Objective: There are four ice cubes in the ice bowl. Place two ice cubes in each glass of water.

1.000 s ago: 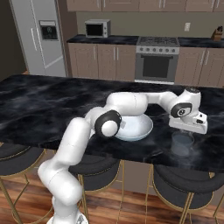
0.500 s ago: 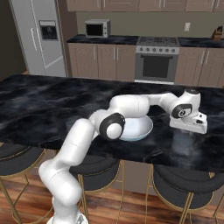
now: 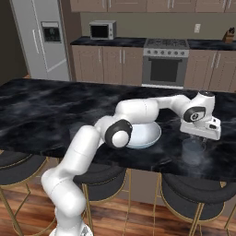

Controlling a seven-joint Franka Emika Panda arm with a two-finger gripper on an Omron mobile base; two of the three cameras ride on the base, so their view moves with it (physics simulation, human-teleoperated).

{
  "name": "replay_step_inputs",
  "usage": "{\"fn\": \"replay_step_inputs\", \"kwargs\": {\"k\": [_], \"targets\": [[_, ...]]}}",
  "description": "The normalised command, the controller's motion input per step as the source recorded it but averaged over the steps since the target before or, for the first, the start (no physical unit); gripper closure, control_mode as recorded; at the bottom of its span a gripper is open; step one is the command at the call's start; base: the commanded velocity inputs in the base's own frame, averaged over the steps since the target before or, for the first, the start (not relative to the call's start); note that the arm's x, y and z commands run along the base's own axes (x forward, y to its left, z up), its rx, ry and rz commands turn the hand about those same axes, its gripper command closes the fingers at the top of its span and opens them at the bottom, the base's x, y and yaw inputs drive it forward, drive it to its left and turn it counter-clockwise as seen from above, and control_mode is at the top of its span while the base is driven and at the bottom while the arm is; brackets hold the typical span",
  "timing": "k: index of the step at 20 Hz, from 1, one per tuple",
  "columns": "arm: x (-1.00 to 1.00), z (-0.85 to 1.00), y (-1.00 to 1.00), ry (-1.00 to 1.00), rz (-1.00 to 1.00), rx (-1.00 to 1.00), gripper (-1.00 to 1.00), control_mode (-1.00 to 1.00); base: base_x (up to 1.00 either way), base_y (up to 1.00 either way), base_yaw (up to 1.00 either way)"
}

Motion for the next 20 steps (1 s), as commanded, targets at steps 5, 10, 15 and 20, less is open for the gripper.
{"fn": "replay_step_inputs", "kwargs": {"k": [5, 10, 15, 20], "targets": [[-0.70, 0.67, 0.05, -0.10, 0.00, 0.01, -1.00, -1.00, 0.00, 0.00, 0.00], [-0.34, 0.63, 0.93, -0.23, 0.00, 0.06, -1.00, -1.00, 0.00, 0.00, 0.00], [-0.07, 0.09, 1.00, -0.32, -0.01, 0.00, -1.00, -1.00, 0.00, 0.00, 0.00], [0.08, 0.00, 1.00, -0.10, -0.02, 0.00, -1.00, -1.00, 0.00, 0.00, 0.00]]}}
